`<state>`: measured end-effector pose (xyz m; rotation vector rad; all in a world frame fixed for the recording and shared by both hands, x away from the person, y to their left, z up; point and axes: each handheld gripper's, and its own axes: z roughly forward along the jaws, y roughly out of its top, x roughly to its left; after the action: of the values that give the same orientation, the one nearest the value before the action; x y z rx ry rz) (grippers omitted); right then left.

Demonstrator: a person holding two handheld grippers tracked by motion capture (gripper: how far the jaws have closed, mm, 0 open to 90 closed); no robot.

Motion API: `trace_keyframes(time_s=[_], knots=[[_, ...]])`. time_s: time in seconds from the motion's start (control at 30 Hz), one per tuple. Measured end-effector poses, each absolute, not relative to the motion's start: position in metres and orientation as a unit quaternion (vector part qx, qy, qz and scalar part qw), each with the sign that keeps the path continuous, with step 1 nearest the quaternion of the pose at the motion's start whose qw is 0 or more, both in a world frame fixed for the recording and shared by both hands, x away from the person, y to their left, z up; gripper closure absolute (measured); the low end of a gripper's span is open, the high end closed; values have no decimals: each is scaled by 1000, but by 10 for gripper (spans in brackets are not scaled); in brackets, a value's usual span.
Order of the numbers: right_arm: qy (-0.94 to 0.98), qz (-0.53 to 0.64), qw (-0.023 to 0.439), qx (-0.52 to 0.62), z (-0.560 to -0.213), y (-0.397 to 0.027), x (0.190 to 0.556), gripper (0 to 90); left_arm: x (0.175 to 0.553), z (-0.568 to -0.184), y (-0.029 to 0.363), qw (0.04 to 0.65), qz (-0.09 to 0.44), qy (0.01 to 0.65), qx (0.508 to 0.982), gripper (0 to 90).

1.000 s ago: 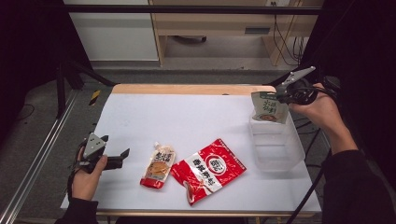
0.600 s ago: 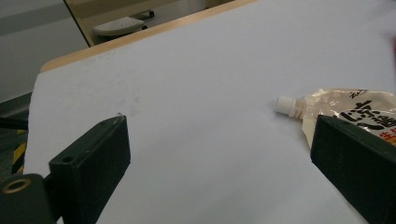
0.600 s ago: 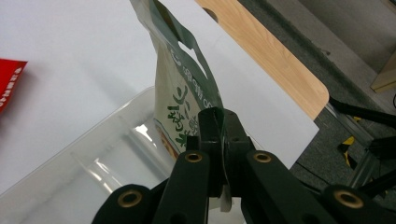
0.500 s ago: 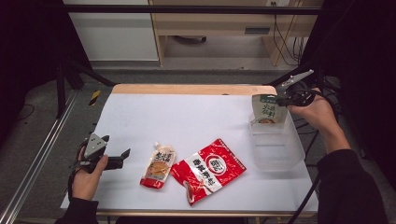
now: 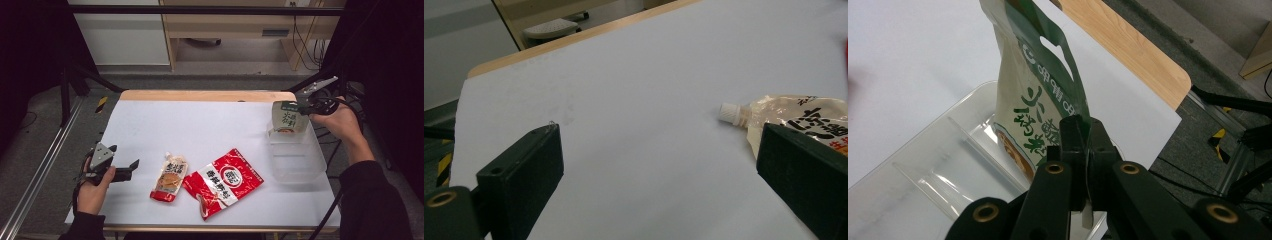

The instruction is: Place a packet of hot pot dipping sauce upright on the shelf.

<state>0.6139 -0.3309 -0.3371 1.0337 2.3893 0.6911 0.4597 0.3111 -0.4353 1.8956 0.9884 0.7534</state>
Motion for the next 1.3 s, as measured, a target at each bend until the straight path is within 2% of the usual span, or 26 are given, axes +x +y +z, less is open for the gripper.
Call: trace_keyframes(time_s=[0.27, 0.7, 0.83, 0.87, 0.9, 1.03, 1.13, 1.3], knots=[[861, 255, 224, 378, -340, -331, 615, 894, 460, -435, 311, 424, 301, 395, 757, 47], [858, 254, 229, 383, -341, -333, 615, 819, 460, -435, 311, 425, 300, 395, 757, 47], [854, 254, 238, 386, -341, -332, 614, 625, 460, -435, 311, 425, 300, 395, 757, 47], [853, 253, 240, 387, -341, -331, 614, 567, 460, -435, 311, 425, 301, 395, 756, 47], [850, 252, 248, 390, -340, -331, 614, 473, 460, -435, 311, 426, 300, 395, 756, 47], [841, 253, 276, 391, -336, -329, 610, 296, 459, -435, 311, 426, 300, 395, 757, 47], [834, 262, 292, 388, -331, -329, 607, 229, 459, -435, 312, 427, 300, 395, 756, 47], [828, 275, 309, 379, -317, -324, 597, 195, 460, -435, 312, 426, 299, 395, 757, 46]])
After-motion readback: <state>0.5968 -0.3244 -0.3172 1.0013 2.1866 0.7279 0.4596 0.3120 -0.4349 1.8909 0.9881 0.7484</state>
